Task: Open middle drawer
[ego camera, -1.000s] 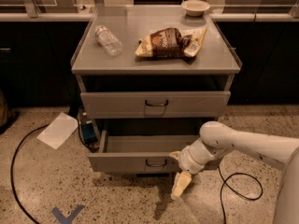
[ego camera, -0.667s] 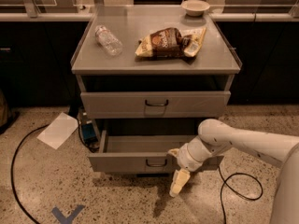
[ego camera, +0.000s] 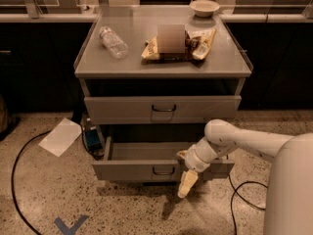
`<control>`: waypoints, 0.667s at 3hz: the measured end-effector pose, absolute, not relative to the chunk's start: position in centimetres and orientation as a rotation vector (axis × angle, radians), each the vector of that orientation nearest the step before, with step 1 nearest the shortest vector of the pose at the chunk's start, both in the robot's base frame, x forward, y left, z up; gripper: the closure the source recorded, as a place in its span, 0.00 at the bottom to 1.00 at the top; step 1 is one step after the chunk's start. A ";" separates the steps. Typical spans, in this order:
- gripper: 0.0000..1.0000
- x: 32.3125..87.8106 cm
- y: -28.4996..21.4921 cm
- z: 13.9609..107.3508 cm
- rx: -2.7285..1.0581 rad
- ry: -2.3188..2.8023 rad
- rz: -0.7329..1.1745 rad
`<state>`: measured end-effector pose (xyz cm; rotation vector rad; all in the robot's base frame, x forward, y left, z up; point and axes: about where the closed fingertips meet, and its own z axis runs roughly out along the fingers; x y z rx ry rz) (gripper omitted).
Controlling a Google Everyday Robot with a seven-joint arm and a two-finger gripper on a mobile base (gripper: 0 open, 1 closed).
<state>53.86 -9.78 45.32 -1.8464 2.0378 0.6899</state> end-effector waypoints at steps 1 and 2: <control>0.00 52.6 -10.3 42.8 -1.835 2.088 0.778; 0.00 52.6 -10.3 43.1 -1.835 2.088 0.778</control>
Offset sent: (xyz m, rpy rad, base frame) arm -0.0868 -0.0172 -0.0631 0.0226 0.3486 0.0304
